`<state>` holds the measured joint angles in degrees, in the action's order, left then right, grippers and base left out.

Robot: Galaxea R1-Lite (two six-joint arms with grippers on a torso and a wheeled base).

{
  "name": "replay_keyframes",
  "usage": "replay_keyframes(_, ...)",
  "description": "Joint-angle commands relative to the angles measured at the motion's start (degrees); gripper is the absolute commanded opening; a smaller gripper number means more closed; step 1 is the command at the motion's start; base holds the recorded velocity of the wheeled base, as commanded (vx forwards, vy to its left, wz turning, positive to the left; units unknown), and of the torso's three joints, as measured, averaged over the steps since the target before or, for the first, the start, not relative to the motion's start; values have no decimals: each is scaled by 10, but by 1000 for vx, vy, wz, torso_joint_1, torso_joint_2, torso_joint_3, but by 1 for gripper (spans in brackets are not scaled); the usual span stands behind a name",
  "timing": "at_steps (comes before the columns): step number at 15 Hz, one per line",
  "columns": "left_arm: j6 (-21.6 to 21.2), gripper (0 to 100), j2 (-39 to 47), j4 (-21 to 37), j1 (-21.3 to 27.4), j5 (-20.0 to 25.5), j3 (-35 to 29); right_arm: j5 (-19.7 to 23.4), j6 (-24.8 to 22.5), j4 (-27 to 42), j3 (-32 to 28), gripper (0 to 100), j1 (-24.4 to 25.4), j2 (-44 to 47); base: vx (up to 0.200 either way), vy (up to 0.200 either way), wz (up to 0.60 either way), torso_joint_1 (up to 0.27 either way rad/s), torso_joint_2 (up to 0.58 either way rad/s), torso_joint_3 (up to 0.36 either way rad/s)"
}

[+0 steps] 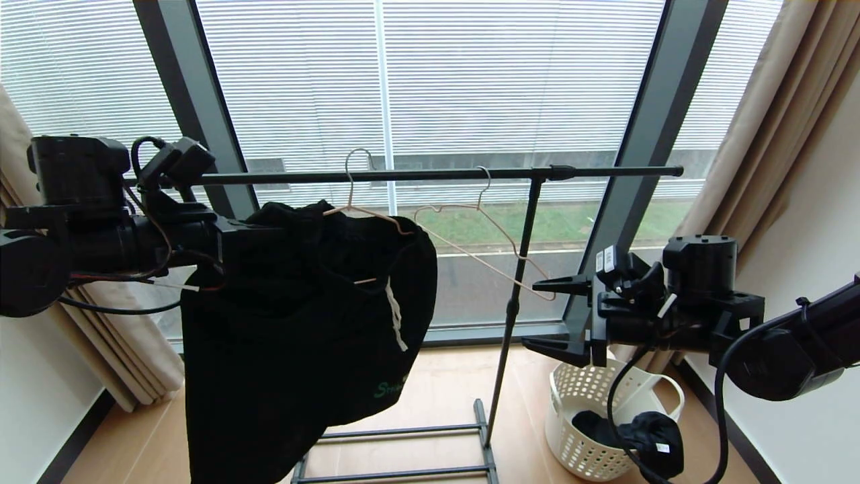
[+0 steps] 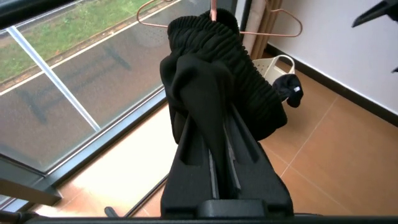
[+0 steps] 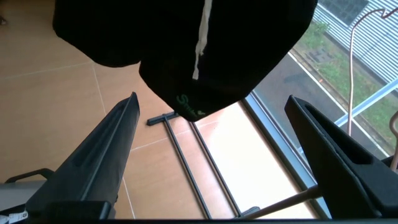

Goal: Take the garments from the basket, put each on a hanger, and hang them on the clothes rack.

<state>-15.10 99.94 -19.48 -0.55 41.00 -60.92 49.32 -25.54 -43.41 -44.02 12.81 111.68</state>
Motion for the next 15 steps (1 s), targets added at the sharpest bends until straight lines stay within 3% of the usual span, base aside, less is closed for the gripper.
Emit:
replay_keyframes(1,3,0,35,0,1,-2,-25,1,0,0,1,100,0,1,0,0,0,0,0,0)
replay_keyframes(10,35,0,100,-4,33,-92,-105,1,-1,-1,2,100,1,8,0,0,0,0,0,0)
replay_keyframes(15,36,0,118,-4,35,-94,-111,0,-2,-1,2,100,1,10,0,0,0,0,0,0)
